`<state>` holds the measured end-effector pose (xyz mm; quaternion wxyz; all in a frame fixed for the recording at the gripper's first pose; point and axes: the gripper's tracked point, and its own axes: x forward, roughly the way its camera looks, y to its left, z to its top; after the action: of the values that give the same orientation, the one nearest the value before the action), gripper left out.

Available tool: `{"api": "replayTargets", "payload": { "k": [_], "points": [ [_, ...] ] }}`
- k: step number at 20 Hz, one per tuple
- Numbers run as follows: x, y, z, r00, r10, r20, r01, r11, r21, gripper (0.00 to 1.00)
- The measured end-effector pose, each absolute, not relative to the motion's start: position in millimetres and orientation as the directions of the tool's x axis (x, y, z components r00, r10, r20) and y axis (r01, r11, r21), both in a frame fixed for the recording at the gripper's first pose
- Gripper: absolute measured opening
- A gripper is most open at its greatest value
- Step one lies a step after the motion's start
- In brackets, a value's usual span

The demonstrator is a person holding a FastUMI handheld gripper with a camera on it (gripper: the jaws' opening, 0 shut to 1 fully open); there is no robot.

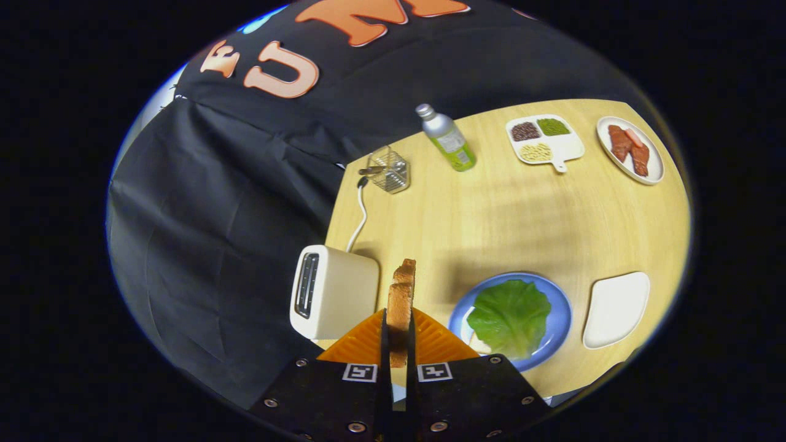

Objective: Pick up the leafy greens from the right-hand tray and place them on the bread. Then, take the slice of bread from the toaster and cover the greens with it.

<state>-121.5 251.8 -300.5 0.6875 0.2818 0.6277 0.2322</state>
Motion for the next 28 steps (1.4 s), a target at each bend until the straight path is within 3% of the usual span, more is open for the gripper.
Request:
{"api": "replayTargets", "payload": {
  "k": [22,27,28],
  "points": [
    [-190,182,-429,-0.023,0.577,-0.816,0.196,0.803,0.562,0.11],
    [-190,167,-437,0.007,0.503,-0.864,0.148,0.854,0.499,0.32],
    [-187,166,-435,0.018,0.504,-0.864,0.153,0.852,0.500,0.44]
  ]
}}
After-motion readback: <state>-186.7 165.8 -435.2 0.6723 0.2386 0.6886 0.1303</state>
